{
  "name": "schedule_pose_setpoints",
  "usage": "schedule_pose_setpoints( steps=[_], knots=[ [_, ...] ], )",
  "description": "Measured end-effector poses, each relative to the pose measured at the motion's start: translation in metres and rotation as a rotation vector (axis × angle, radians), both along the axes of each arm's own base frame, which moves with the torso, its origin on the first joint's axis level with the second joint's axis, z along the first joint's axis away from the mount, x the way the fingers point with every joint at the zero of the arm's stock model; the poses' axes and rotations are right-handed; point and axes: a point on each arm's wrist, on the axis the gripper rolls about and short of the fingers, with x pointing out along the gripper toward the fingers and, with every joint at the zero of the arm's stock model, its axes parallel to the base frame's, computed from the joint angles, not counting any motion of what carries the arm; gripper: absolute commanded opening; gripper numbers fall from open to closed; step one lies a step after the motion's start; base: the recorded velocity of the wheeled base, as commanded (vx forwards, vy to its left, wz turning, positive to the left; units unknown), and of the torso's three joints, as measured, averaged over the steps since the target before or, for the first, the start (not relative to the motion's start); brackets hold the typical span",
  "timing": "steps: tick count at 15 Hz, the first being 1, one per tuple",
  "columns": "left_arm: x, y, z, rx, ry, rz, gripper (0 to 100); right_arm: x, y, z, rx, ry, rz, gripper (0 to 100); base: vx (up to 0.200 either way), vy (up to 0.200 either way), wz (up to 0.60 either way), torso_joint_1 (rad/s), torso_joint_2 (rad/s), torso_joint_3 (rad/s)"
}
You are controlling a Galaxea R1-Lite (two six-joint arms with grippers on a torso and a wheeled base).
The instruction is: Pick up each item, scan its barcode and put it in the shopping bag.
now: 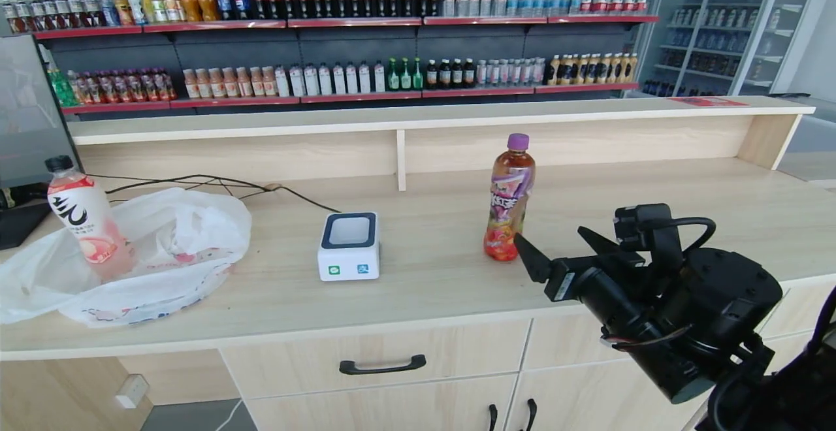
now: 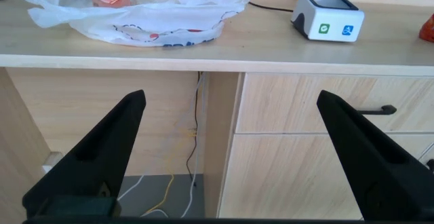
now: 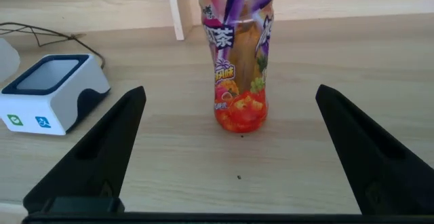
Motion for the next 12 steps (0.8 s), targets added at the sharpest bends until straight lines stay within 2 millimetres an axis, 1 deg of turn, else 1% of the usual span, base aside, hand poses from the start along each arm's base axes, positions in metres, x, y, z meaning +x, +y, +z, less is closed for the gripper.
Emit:
schedule_pose_setpoints(
  steps=[2,5,12],
  knots=[
    [0.0,0.0,0.0,0.001,0.0,0.0,100,0.005,0.003,0.0,0.004,-0.007,0.0,100,0.0,0.0,0.0,0.0,0.0,0.0],
    [0.0,0.0,0.0,0.0,0.0,0.0,100,0.018,0.018,-0.002,0.016,-0.024,0.021,100,0.0,0.0,0.0,0.0,0.0,0.0],
    [0.0,0.0,0.0,0.001,0.0,0.0,100,0.053,0.041,-0.022,0.003,-0.032,0.025,100,0.0,0.0,0.0,0.0,0.0,0.0]
  ],
)
